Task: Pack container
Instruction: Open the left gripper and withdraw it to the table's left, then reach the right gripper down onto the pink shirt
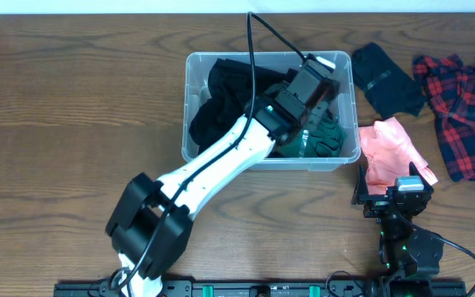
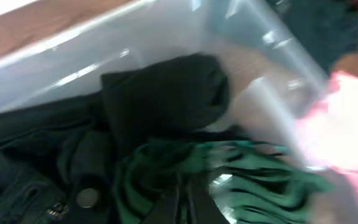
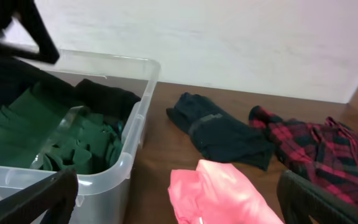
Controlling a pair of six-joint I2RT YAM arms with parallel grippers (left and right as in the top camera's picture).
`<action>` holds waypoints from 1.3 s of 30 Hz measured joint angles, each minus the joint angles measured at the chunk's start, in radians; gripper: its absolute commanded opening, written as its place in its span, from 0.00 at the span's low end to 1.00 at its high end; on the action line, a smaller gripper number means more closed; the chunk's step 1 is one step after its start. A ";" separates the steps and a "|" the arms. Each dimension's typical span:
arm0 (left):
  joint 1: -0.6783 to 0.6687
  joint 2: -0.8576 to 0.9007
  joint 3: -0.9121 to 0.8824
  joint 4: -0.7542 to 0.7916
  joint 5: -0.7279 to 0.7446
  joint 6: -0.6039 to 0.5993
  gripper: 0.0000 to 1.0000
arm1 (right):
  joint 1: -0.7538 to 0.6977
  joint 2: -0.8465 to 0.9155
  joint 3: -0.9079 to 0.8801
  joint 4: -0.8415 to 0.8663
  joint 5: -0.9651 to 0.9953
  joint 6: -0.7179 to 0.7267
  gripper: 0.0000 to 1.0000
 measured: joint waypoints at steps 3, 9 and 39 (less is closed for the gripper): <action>0.015 0.058 0.000 -0.007 -0.011 0.000 0.06 | 0.000 0.000 0.000 0.000 0.000 0.000 0.99; 0.018 0.180 0.000 -0.022 -0.032 0.000 0.06 | 0.000 0.000 0.000 0.000 0.000 0.000 0.99; 0.698 -0.334 0.056 -0.311 -0.345 0.014 0.98 | 0.000 0.000 0.000 0.000 0.000 0.000 0.99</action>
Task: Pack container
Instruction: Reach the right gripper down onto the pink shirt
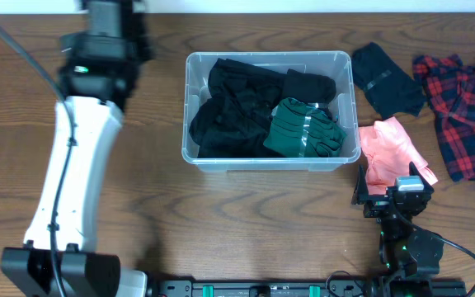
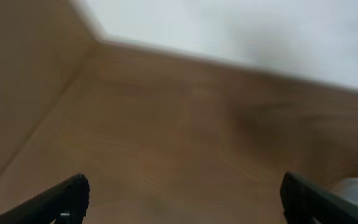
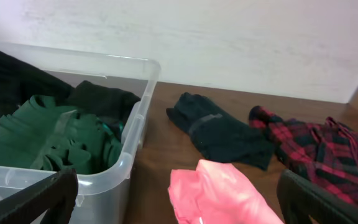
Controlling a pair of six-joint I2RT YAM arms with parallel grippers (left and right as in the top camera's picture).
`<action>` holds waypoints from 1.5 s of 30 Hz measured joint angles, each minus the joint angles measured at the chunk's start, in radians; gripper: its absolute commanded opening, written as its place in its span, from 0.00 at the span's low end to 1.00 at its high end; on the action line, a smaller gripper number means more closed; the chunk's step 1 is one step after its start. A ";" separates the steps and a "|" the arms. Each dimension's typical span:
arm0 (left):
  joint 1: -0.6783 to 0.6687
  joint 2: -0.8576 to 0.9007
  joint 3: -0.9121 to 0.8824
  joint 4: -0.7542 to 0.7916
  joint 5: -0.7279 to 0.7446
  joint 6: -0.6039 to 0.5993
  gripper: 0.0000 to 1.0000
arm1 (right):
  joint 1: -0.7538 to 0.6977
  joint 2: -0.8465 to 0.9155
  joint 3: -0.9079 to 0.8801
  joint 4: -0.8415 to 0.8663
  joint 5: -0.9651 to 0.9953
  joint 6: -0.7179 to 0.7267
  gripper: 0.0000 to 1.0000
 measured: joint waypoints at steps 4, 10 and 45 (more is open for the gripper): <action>0.158 0.010 -0.006 -0.069 -0.007 0.000 0.98 | 0.000 0.000 0.000 0.000 0.000 0.000 0.99; 0.296 0.010 -0.006 -0.084 -0.007 0.000 0.98 | 0.000 0.000 0.000 0.000 0.000 0.000 0.99; 0.357 0.010 -0.006 -0.089 -0.006 0.000 0.98 | -0.072 0.799 0.975 -0.631 0.078 0.045 0.99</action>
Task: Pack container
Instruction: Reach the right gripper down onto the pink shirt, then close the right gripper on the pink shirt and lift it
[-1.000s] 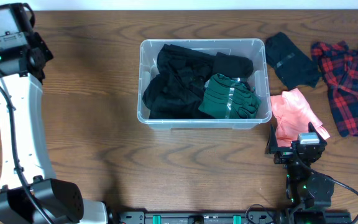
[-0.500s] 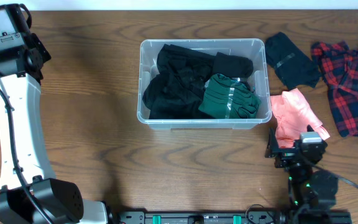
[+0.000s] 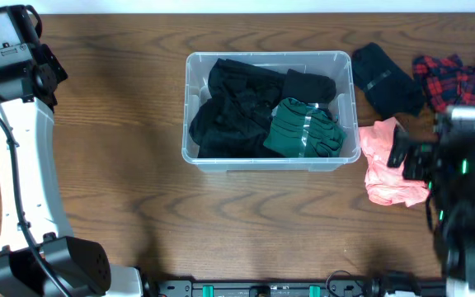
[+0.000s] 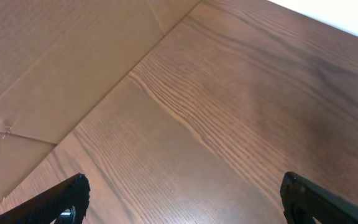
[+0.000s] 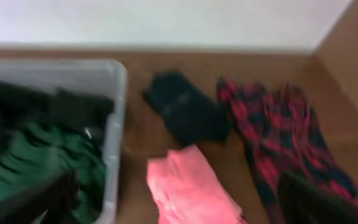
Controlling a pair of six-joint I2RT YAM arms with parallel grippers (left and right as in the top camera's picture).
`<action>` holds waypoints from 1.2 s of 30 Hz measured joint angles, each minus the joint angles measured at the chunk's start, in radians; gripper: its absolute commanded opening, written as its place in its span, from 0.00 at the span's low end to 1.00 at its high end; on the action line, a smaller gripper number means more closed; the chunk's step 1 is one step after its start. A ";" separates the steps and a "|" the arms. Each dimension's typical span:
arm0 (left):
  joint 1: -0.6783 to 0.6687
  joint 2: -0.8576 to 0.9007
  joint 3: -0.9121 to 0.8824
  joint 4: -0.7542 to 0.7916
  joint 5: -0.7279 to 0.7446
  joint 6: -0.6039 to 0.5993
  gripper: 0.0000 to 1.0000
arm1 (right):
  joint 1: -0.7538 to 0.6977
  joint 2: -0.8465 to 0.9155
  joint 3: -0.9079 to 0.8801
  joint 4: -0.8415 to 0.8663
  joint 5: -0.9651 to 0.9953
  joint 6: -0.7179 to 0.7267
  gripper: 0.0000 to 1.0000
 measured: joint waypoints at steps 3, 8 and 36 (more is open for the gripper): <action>0.000 0.000 0.000 0.000 0.000 0.000 0.98 | -0.100 0.172 0.066 -0.086 -0.069 -0.010 0.99; 0.000 0.000 0.000 0.000 0.000 0.000 0.98 | -0.266 0.375 0.108 -0.207 -0.243 -0.015 0.99; 0.000 0.000 0.000 0.000 0.000 0.000 0.98 | -0.488 0.869 0.117 -0.173 -0.270 -0.063 0.99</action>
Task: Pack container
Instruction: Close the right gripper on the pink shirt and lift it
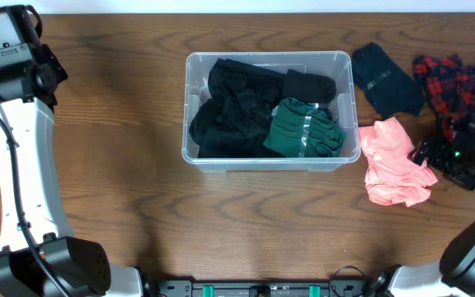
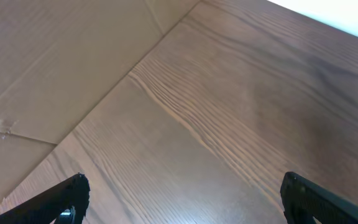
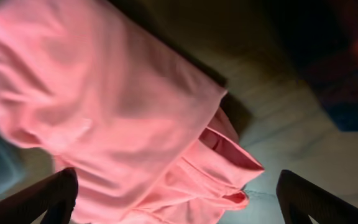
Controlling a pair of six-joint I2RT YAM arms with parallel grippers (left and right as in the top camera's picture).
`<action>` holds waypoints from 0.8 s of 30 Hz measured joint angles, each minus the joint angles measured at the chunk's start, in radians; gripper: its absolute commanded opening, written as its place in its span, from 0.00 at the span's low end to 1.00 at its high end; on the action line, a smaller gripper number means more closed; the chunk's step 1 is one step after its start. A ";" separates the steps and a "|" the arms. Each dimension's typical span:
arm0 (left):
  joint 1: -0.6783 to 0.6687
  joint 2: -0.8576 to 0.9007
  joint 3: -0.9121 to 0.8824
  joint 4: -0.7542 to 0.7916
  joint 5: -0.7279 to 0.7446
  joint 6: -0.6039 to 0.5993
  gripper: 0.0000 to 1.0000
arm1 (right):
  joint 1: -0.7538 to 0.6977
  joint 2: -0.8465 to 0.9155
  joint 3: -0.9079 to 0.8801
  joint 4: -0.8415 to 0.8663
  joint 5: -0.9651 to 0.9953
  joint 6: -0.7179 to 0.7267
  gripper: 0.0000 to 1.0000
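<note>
A clear plastic container point(image 1: 190, 91) at mid-table holds black clothes point(image 1: 233, 107) and a green garment point(image 1: 302, 128). To its right a pink garment point(image 1: 394, 161) point(image 3: 117, 118) lies crumpled on the table. My right gripper point(image 1: 435, 155) point(image 3: 178, 211) stands open right beside its right edge, fingers spread wide over the cloth, nothing held. Behind lie a dark folded garment point(image 1: 384, 78) and a red plaid shirt point(image 1: 460, 82). My left gripper point(image 1: 7, 33) point(image 2: 182, 205) is open over bare wood at the far left corner.
The left arm's white link point(image 1: 19, 157) runs down the left side of the table. A cardboard-coloured surface point(image 2: 48, 56) borders the table's far left corner.
My right gripper has dropped and turned down onto the right edge of the pink garment, which now fills its view. The left arm has not moved.
My left gripper was down in the container on the green garment. Then the green garment lay in the container and the left arm stood at the far left corner. The right arm rose from its rest at the front and now sits over the pink garment.
</note>
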 measured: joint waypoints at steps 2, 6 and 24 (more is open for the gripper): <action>0.000 0.000 0.000 0.000 0.000 0.000 0.98 | 0.000 0.036 0.000 0.002 0.003 0.000 0.99; 0.000 0.000 0.000 0.000 0.000 0.000 0.98 | 0.000 0.115 0.000 0.011 0.008 0.000 0.99; 0.000 0.000 0.000 -0.002 0.000 0.000 0.98 | -0.001 0.218 0.044 0.025 -0.051 0.007 0.45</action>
